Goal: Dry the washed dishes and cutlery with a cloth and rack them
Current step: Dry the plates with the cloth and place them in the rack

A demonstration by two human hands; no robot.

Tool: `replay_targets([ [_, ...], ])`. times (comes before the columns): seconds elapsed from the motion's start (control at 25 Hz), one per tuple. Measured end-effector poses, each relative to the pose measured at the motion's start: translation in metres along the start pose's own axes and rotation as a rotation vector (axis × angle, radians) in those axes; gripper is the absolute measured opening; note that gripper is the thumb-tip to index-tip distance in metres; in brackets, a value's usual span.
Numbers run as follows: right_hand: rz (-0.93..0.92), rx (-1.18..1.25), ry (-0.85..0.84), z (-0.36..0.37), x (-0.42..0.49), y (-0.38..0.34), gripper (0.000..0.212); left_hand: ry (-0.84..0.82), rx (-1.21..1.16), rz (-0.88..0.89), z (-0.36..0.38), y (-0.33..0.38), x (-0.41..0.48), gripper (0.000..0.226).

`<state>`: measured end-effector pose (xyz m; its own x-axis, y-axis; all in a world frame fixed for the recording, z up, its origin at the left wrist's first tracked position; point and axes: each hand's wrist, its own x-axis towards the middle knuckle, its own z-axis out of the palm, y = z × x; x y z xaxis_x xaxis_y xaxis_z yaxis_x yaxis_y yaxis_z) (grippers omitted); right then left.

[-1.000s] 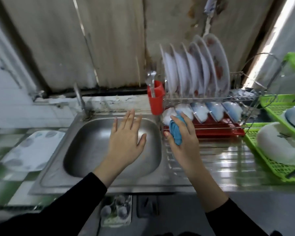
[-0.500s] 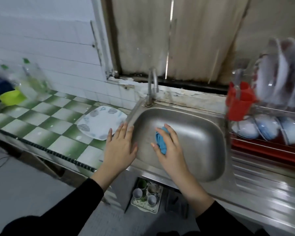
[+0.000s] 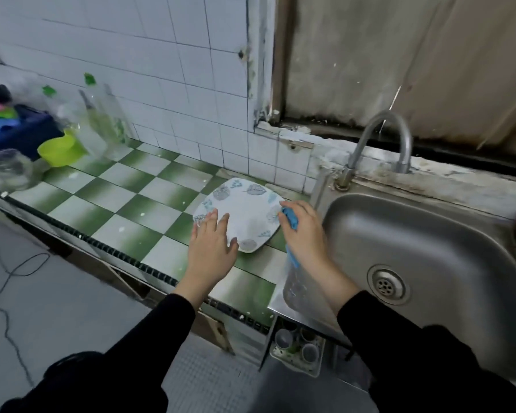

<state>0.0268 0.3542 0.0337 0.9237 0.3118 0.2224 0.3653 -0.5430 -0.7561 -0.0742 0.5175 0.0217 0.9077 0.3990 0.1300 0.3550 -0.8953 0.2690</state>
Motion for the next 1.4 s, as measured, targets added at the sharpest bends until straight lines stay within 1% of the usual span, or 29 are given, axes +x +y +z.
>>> replay_targets([
  [0.2, -0.014, -0.159, -0.084, 0.042, 0.075, 0.01, 0.031, -0.082, 0.037, -0.05, 0.03, -0.029, 0.057, 0.062],
  [0.28, 0.06, -0.209, -0.14, 0.056, 0.105, 0.019, 0.036, -0.125, 0.047, -0.074, 0.044, -0.04, 0.08, 0.064],
  [0.32, 0.143, -0.238, -0.181, 0.063, 0.122, 0.025, 0.038, -0.151, 0.047, -0.089, 0.053, -0.048, 0.092, 0.064],
  [0.4, 0.312, -0.38, -0.308, 0.075, 0.153, 0.038, 0.042, -0.208, 0.052, -0.119, 0.072, -0.064, 0.113, 0.067],
  [0.48, 0.387, -0.595, -0.505, 0.09, 0.178, 0.05, 0.045, -0.268, 0.055, -0.165, 0.09, -0.082, 0.132, 0.073],
  [0.56, 0.403, -0.776, -0.677, 0.109, 0.2, 0.063, 0.047, -0.328, 0.054, -0.228, 0.106, -0.099, 0.148, 0.087],
  [0.6, 0.393, -0.857, -0.726, 0.116, 0.208, 0.068, 0.047, -0.347, 0.041, -0.255, 0.111, -0.106, 0.155, 0.095],
  [0.68, 0.338, -0.937, -0.749, 0.127, 0.22, 0.079, 0.05, -0.357, -0.016, -0.272, 0.121, -0.117, 0.163, 0.107],
  [0.8, 0.247, -0.91, -0.718, 0.133, 0.228, 0.089, 0.072, -0.337, -0.035, -0.244, 0.131, -0.123, 0.167, 0.111],
  [0.88, 0.214, -0.91, -0.74, 0.135, 0.234, 0.094, 0.078, -0.323, -0.057, -0.264, 0.135, -0.126, 0.167, 0.112],
  [0.92, 0.196, -0.931, -0.775, 0.137, 0.237, 0.098, 0.079, -0.309, -0.109, -0.279, 0.138, -0.128, 0.166, 0.111],
  [1.08, 0.156, -0.991, -0.894, 0.138, 0.245, 0.104, 0.067, -0.199, -0.376, -0.372, 0.144, -0.13, 0.161, 0.11],
  [1.2, 0.165, -0.984, -0.925, 0.136, 0.246, 0.107, 0.067, -0.168, -0.408, -0.443, 0.147, -0.126, 0.158, 0.117],
  [1.28, 0.258, -0.847, -0.965, 0.136, 0.246, 0.117, 0.065, -0.18, -0.377, -0.446, 0.146, -0.127, 0.156, 0.118],
  [1.36, 0.309, -0.693, -0.941, 0.132, 0.244, 0.12, 0.061, -0.197, -0.349, -0.418, 0.141, -0.128, 0.154, 0.119],
  [1.4, 0.328, -0.656, -0.935, 0.13, 0.245, 0.121, 0.061, -0.194, -0.344, -0.403, 0.138, -0.128, 0.152, 0.119],
])
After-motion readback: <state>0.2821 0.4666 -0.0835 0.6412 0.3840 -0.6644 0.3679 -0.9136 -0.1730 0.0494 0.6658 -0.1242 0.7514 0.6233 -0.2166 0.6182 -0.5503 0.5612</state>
